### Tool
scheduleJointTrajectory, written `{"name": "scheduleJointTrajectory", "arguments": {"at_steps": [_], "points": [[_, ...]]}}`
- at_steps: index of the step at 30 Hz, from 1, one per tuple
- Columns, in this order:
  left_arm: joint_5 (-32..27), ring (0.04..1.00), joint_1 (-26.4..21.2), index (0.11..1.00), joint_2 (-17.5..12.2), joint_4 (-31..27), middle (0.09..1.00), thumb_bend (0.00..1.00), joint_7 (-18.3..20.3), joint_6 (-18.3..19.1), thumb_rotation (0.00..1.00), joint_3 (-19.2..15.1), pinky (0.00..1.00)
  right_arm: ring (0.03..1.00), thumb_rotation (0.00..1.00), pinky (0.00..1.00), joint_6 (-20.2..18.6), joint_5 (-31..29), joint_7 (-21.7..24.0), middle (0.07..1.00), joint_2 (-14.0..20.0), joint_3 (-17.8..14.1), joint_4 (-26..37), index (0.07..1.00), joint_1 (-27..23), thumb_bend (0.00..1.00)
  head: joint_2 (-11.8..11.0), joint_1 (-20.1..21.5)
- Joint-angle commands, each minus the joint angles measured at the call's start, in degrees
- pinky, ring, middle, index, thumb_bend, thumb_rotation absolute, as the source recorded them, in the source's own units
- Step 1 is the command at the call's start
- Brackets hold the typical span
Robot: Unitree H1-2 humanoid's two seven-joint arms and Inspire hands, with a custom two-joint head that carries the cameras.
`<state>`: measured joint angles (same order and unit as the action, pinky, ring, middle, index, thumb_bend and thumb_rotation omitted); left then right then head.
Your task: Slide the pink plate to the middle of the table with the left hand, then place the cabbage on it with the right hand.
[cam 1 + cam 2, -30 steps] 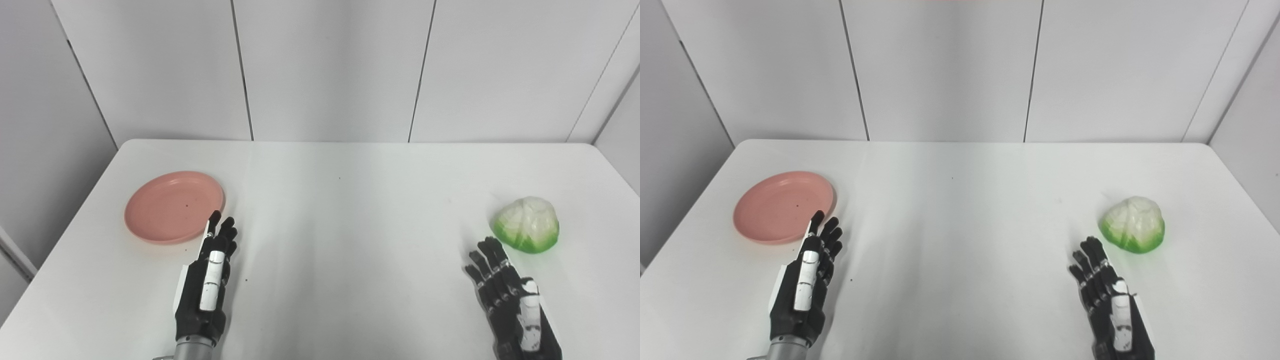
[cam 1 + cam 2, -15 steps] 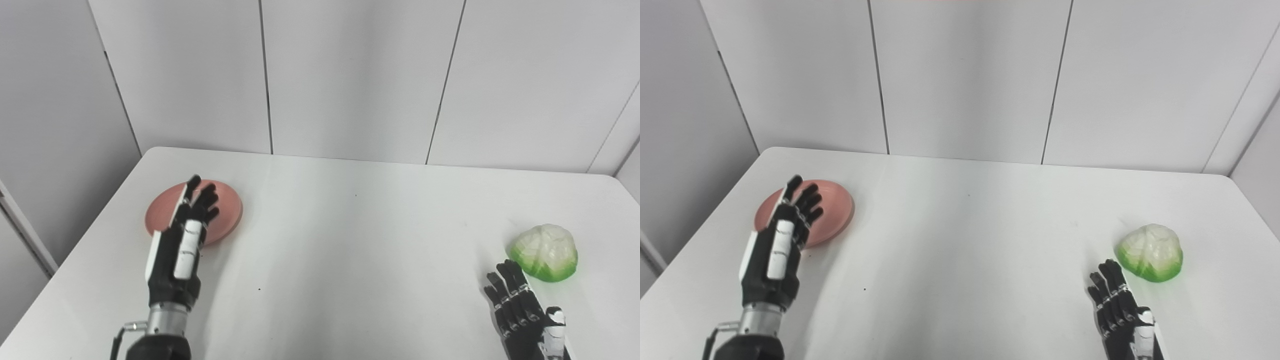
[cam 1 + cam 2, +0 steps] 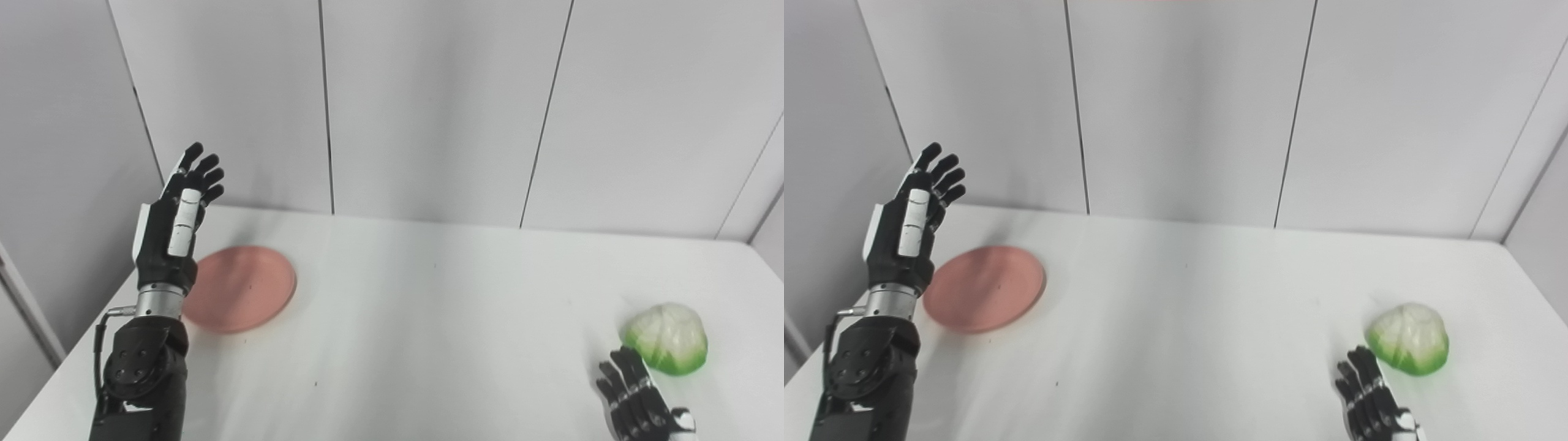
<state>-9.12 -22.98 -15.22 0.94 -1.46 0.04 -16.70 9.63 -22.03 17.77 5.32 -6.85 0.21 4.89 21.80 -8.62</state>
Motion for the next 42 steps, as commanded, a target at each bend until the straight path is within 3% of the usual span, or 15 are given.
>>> {"name": "scheduleJointTrajectory", "arguments": {"at_steps": [1, 9, 15, 18, 28, 35, 39, 42], "points": [[1.2, 0.884, -4.4, 0.878, -2.3, 2.1, 0.88, 0.87, -1.2, -3.2, 0.84, -0.6, 0.86, 0.958, 1.0, 0.98, -1.6, 1.4, -1.0, 0.965, 0.4, 0.1, -6.8, 0.948, 1.6, 0.85, 0.1, -0.1], [-1.1, 0.924, -14.2, 0.895, -9.0, 26.3, 0.909, 0.94, 0.7, -10.3, 0.84, -2.9, 0.95, 0.953, 1.0, 0.97, -1.6, 1.5, -1.4, 0.961, 0.4, 0.7, -7.4, 0.941, 1.1, 0.85, 0.2, 0.2], [-4.1, 0.9, -19.7, 0.846, -13.0, 43.2, 0.898, 0.96, 5.1, -15.2, 0.82, -3.4, 0.91, 0.943, 1.0, 0.95, -2.0, 1.7, -1.7, 0.949, 0.4, 0.8, -6.3, 0.938, 1.6, 0.88, 0.9, 0.5], [-4.8, 0.875, -21.2, 0.827, -14.4, 50.8, 0.87, 0.91, 7.3, -18.5, 0.82, -3.3, 0.84, 0.939, 1.0, 0.94, -2.4, 1.7, -1.7, 0.945, 0.5, 1.0, -5.2, 0.933, 2.2, 0.89, 1.6, 0.8], [-8.7, 0.866, -22.8, 0.819, -15.8, 64.8, 0.859, 0.89, 11.3, -21.6, 0.8, -4.8, 0.84, 0.932, 0.96, 0.92, -3.4, 1.3, -2.2, 0.925, 0.6, 1.4, -2.5, 0.918, 3.5, 0.9, 3.0, 1.4], [-11.1, 0.886, -19.5, 0.834, -14.6, 68.2, 0.876, 0.89, 15.7, -22.9, 0.82, -5.3, 0.87, 0.919, 0.94, 0.91, -3.8, 1.3, -3.0, 0.907, 0.5, 1.7, -0.9, 0.904, 4.2, 0.9, 3.9, 2.1], [-12.4, 0.876, -17.9, 0.856, -13.8, 69.4, 0.884, 0.92, 17.5, -23.1, 0.83, -5.7, 0.82, 0.91, 0.94, 0.9, -3.7, 1.1, -3.4, 0.902, 0.5, 2.1, -0.5, 0.897, 4.5, 0.9, 4.2, 2.7], [-13.6, 0.903, -16.7, 0.843, -12.6, 68.9, 0.874, 0.92, 18.1, -22.8, 0.81, -6.4, 0.88, 0.904, 0.92, 0.89, -3.5, 1.0, -3.6, 0.894, 0.6, 2.4, -0.4, 0.893, 4.6, 0.9, 4.3, 2.9]]}}
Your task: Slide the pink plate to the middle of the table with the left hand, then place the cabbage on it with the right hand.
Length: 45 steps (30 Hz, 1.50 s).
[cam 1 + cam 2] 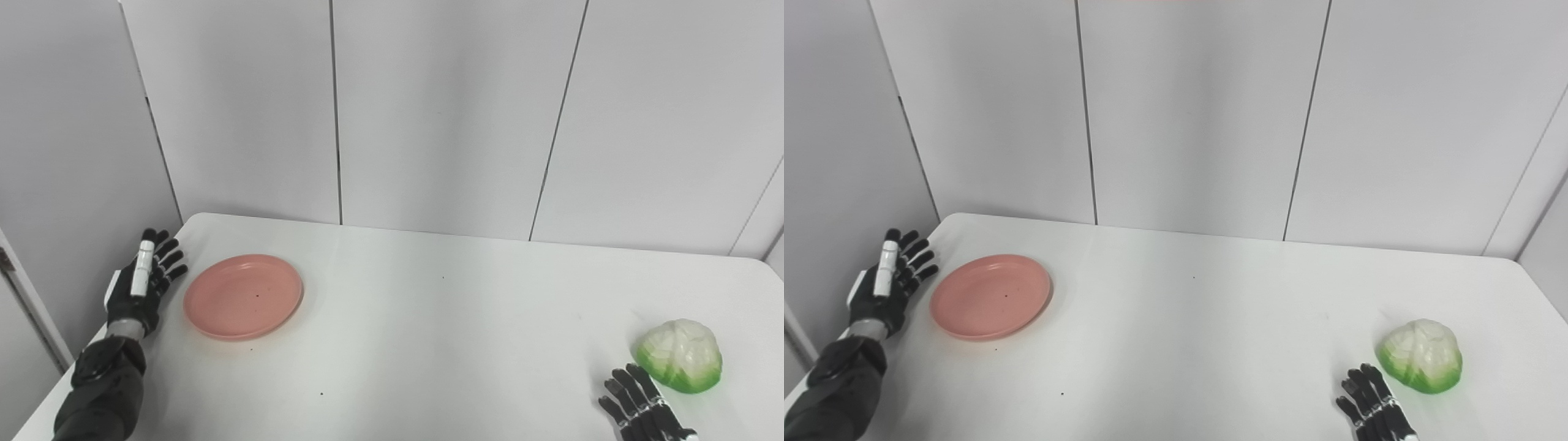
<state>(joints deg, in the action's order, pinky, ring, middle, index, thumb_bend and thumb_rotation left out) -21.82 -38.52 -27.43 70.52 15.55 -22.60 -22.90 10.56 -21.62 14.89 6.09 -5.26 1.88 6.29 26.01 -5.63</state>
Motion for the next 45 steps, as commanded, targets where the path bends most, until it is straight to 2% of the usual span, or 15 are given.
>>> {"name": "scheduleJointTrajectory", "arguments": {"at_steps": [1, 6, 9, 13, 17, 18, 19, 22, 24, 26, 30, 35, 37, 40, 45], "points": [[-1.0, 0.909, -0.9, 0.841, 0.0, -1.0, 0.873, 0.92, 1.0, -0.1, 0.8, -0.3, 0.88, 0.902, 0.92, 0.89, -4.5, 0.6, -0.8, 0.892, -0.1, 0.8, -2.0, 0.894, 3.2, 0.9, 0.2, 0.1], [-1.0, 0.907, 0.1, 0.842, 1.4, -2.0, 0.879, 0.93, 1.5, -0.4, 0.82, 0.2, 0.84, 0.898, 0.91, 0.88, -4.9, 0.9, -1.4, 0.885, -0.1, 1.3, -1.6, 0.891, 3.3, 0.91, 0.4, 0.4], [-1.4, 0.914, 0.6, 0.83, 2.4, -3.1, 0.892, 0.95, 2.1, 0.1, 0.82, 0.1, 0.85, 0.895, 0.9, 0.88, -5.1, 0.7, -1.5, 0.881, -0.1, 1.4, -1.4, 0.887, 3.3, 0.91, 0.5, 0.6], [-1.1, 0.924, 1.8, 0.857, 3.6, -4.6, 0.911, 0.95, 3.5, -0.1, 0.83, 0.8, 0.88, 0.887, 0.89, 0.86, -5.2, 0.6, -1.6, 0.873, 0.0, 1.7, -1.1, 0.887, 3.5, 0.9, 0.8, 1.0], [-1.9, 0.923, 3.8, 0.87, 5.5, -8.8, 0.916, 0.94, 4.1, 1.8, 0.83, 0.9, 0.81, 0.879, 0.89, 0.85, -5.1, 0.7, -1.7, 0.87, 0.1, 2.1, -0.6, 0.889, 3.8, 0.89, 1.0, 1.3], [-2.1, 0.923, 4.2, 0.87, 6.0, -10.1, 0.915, 0.93, 4.2, 2.6, 0.83, 0.9, 0.75, 0.877, 0.89, 0.85, -5.1, 0.6, -1.8, 0.869, 0.1, 2.1, -0.5, 0.889, 3.8, 0.89, 1.0, 1.3], [-2.2, 0.923, 4.6, 0.862, 6.4, -11.6, 0.914, 0.93, 4.3, 3.4, 0.82, 1.0, 0.74, 0.877, 0.89, 0.85, -5.2, 0.6, -1.9, 0.868, 0.1, 2.2, -0.3, 0.889, 3.9, 0.9, 1.3, 1.6], [-1.9, 0.927, 6.0, 0.815, 7.3, -16.2, 0.911, 0.94, 4.4, 5.5, 0.82, 2.1, 0.86, 0.875, 0.88, 0.85, -5.5, 0.8, -2.2, 0.865, 0.2, 2.3, 0.2, 0.886, 4.1, 0.9, 1.4, 1.6], [-1.6, 0.949, 6.8, 0.847, 7.5, -18.9, 0.932, 0.93, 5.2, 6.4, 0.84, 3.4, 0.93, 0.872, 0.88, 0.84, -5.6, 0.9, -2.4, 0.862, 0.3, 2.4, 0.3, 0.883, 4.2, 0.91, 1.5, 1.7], [-1.4, 0.955, 7.3, 0.87, 7.7, -21.3, 0.938, 0.94, 5.4, 7.5, 0.84, 4.4, 0.93, 0.869, 0.88, 0.84, -5.4, 0.9, -2.3, 0.862, 0.4, 2.5, 0.3, 0.884, 4.2, 0.91, 1.6, 1.8], [-0.4, 0.932, 7.3, 0.859, 7.7, -22.6, 0.917, 0.96, 4.4, 8.1, 0.84, 5.9, 0.86, 0.868, 0.88, 0.84, -5.3, 1.0, -2.4, 0.859, 0.5, 2.7, 0.3, 0.881, 4.2, 0.91, 1.9, 2.1], [-1.0, 0.93, 8.3, 0.844, 8.6, -24.9, 0.916, 0.96, 4.5, 9.6, 0.84, 6.1, 0.81, 0.86, 0.87, 0.83, -5.9, 1.1, -2.8, 0.852, 0.4, 2.8, 1.1, 0.881, 4.5, 0.92, 2.4, 2.8], [-1.0, 0.932, 8.9, 0.844, 9.0, -26.3, 0.907, 0.94, 4.3, 10.1, 0.85, 6.1, 0.82, 0.858, 0.88, 0.83, -6.0, 1.2, -3.0, 0.849, 0.4, 2.8, 1.4, 0.88, 4.7, 0.91, 2.5, 2.8], [0.3, 0.93, 10.2, 0.834, 11.1, -30.5, 0.89, 0.96, 1.7, 11.0, 0.84, 6.7, 0.86, 0.86, 0.88, 0.83, -6.1, 1.1, -2.8, 0.852, 0.5, 3.1, 1.7, 0.884, 4.7, 0.91, 2.6, 2.9], [2.2, 0.949, 13.2, 0.847, 15.1, -40.3, 0.916, 0.92, -3.1, 14.6, 0.86, 8.0, 0.94, 0.859, 0.87, 0.82, -6.6, 1.5, -3.5, 0.849, 0.4, 3.3, 2.4, 0.885, 4.7, 0.9, 3.1, 3.5]]}}
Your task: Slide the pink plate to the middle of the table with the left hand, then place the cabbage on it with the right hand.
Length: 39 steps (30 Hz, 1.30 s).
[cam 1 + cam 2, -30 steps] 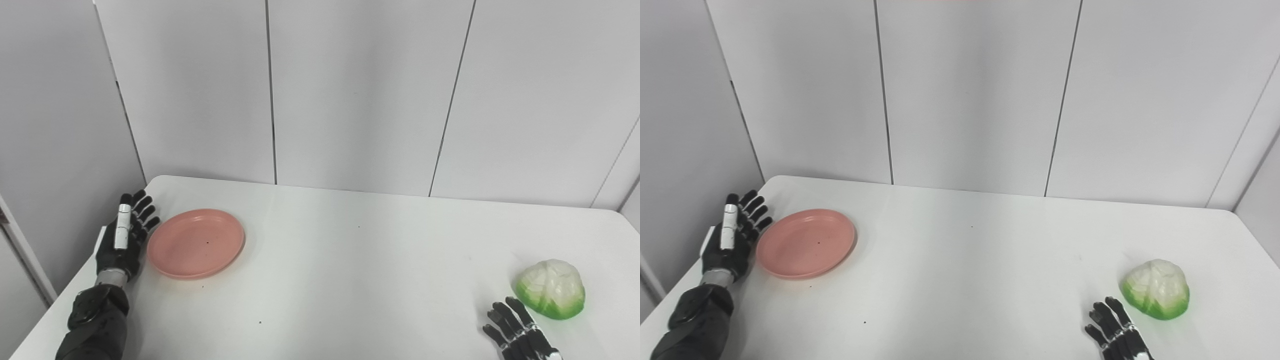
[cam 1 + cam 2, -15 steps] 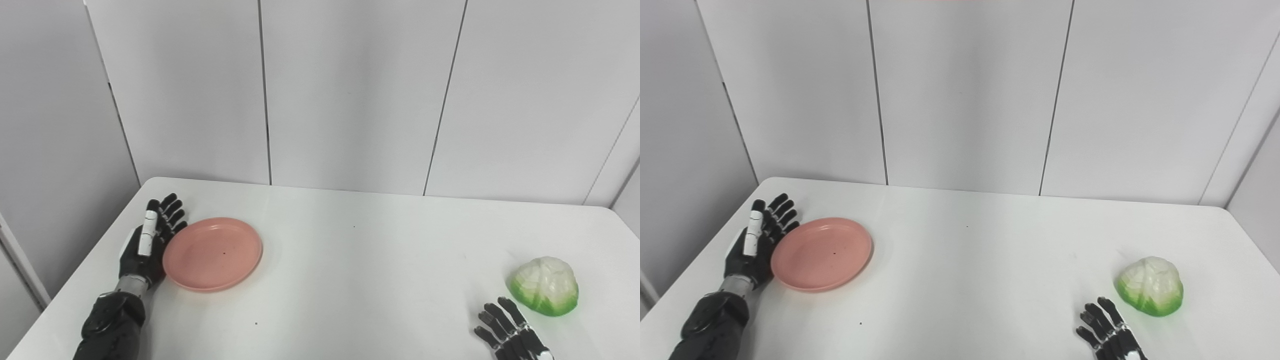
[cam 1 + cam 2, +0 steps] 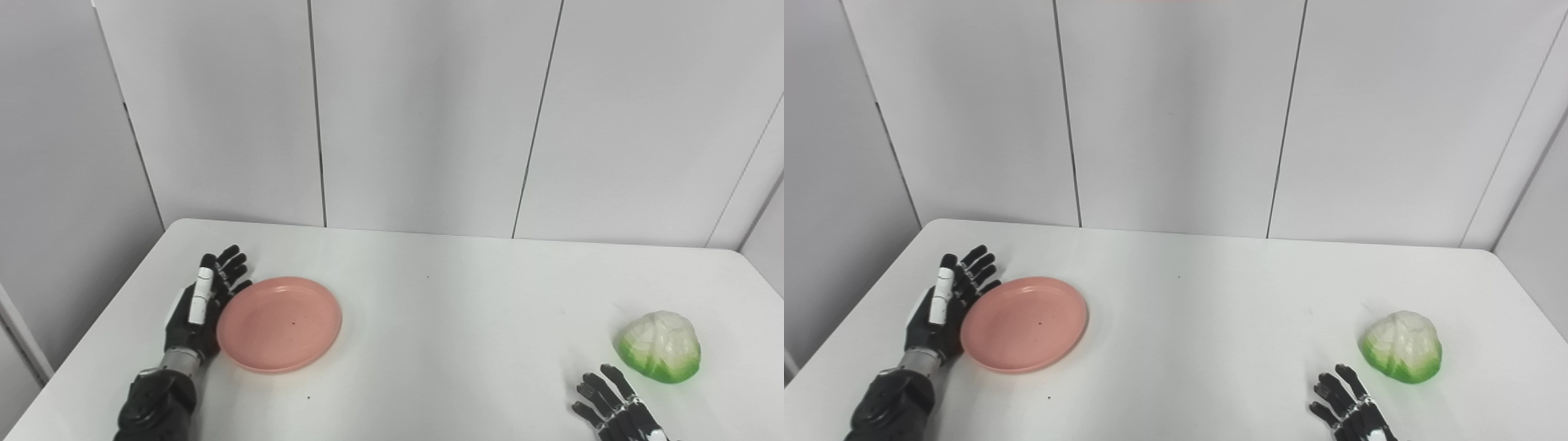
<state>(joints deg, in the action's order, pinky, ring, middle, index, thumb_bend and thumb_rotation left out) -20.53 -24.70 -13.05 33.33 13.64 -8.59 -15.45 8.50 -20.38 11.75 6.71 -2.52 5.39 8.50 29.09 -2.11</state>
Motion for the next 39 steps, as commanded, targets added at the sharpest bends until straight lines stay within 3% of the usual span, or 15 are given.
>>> {"name": "scheduleJointTrajectory", "arguments": {"at_steps": [1, 7, 14, 19, 30, 39], "points": [[1.1, 0.959, -0.1, 0.846, 1.4, -4.6, 0.923, 0.93, -1.9, 1.3, 0.85, 0.8, 0.97, 0.859, 0.87, 0.82, -4.5, 0.4, -0.4, 0.85, -0.2, 0.6, -1.1, 0.885, 2.5, 0.91, 0.1, 0.0], [2.7, 0.962, 2.1, 0.845, 5.9, -11.3, 0.93, 1.0, -6.4, 4.2, 0.83, 2.0, 1.0, 0.857, 0.87, 0.82, -5.3, 1.1, -1.3, 0.85, -0.5, 1.2, 0.1, 0.886, 2.8, 0.91, 0.6, 1.0], [4.5, 0.989, 3.5, 0.878, 10.8, -17.4, 0.957, 0.95, -11.0, 5.6, 0.86, 3.2, 1.0, 0.856, 0.88, 0.82, -6.9, 1.8, -2.4, 0.848, -1.4, 2.0, 2.1, 0.885, 3.0, 0.9, 1.3, 3.6], [4.7, 1.0, 3.7, 0.89, 12.8, -20.4, 0.974, 0.9, -11.8, 7.1, 0.89, 4.8, 1.0, 0.855, 0.87, 0.82, -7.8, 2.2, -3.5, 0.849, -2.2, 2.7, 3.1, 0.878, 2.9, 0.89, 1.7, 5.9], [5.8, 0.966, 3.5, 0.851, 16.7, -23.0, 0.943, 0.95, -13.7, 9.5, 0.87, 8.0, 1.0, 0.872, 0.87, 0.84, -9.5, 4.0, -5.9, 0.859, -3.6, 5.2, 5.4, 0.889, 2.8, 0.89, 2.1, 9.4], [5.5, 0.996, 3.0, 0.882, 19.8, -22.5, 0.964, 0.95, -13.7, 10.2, 0.88, 8.8, 1.0, 0.881, 0.87, 0.83, -10.8, 5.3, -7.6, 0.865, -4.4, 6.8, 6.6, 0.892, 2.7, 0.89, 2.7, 12.9]]}}
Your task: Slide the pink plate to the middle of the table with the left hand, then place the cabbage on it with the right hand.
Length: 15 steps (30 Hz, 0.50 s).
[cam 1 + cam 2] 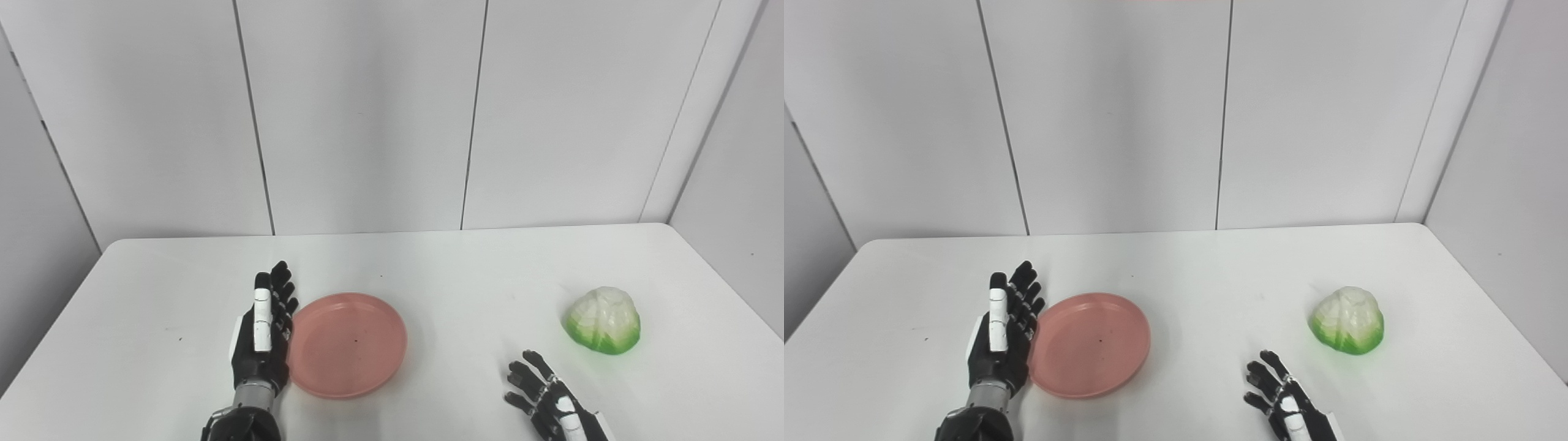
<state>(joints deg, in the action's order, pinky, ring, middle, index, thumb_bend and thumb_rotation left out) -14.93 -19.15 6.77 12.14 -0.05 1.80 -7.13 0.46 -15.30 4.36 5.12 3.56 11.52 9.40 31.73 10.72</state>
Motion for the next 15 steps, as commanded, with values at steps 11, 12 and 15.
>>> {"name": "scheduleJointTrajectory", "arguments": {"at_steps": [11, 12, 15], "points": [[-2.0, 0.985, -3.1, 0.909, 1.0, -0.7, 0.967, 0.94, 0.7, 2.2, 0.91, 0.5, 1.0, 0.868, 0.86, 0.81, -1.8, 5.0, -4.2, 0.857, -4.8, 3.6, 1.1, 0.888, 0.8, 0.91, 1.9, 5.5], [-2.2, 0.986, -3.1, 0.908, 1.0, -0.7, 0.967, 0.93, 0.7, 2.3, 0.91, 0.4, 1.0, 0.855, 0.86, 0.8, -1.5, 5.7, -4.8, 0.851, -5.1, 3.7, 1.2, 0.88, 0.7, 0.91, 2.1, 6.3], [-2.6, 0.985, -3.0, 0.893, 0.9, -0.7, 0.963, 0.92, 0.7, 2.6, 0.9, 0.4, 1.0, 0.852, 0.84, 0.79, 0.1, 7.9, -5.9, 0.86, -5.3, 4.5, 1.3, 0.885, 0.5, 0.88, 2.3, 6.8]]}}
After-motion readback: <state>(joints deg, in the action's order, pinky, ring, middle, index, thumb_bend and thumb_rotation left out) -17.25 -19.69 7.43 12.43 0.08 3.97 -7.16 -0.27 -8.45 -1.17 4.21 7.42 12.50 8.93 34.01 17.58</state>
